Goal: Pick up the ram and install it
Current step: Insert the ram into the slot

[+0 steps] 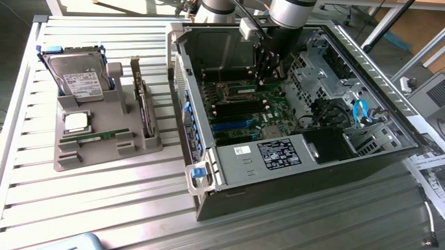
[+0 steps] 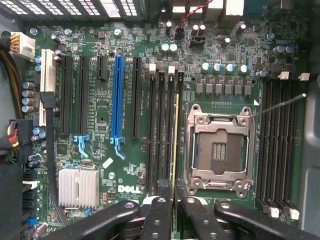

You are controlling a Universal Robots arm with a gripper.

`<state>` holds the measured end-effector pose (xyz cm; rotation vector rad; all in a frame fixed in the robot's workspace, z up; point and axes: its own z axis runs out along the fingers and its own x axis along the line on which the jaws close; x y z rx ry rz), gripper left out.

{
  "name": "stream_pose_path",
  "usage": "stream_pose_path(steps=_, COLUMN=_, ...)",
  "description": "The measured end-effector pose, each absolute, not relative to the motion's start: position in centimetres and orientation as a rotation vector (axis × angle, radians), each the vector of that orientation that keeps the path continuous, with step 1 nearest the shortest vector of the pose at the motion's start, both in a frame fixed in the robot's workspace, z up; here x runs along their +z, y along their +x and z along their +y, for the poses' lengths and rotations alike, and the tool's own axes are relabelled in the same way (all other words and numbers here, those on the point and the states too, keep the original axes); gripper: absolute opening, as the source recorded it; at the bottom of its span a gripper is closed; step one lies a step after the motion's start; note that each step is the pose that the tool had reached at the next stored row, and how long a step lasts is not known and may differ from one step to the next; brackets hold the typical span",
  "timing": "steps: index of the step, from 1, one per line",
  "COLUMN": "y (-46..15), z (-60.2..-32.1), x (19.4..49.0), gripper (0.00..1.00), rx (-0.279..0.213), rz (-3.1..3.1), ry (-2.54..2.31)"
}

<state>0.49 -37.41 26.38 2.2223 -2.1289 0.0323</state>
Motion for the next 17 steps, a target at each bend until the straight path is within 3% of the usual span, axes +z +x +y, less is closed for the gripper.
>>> stream_pose_path(steps=17, y=-0.4, z=-38.5, x=26.2, gripper=0.14, rx=0.033, rz=-2.129, ry=2.222)
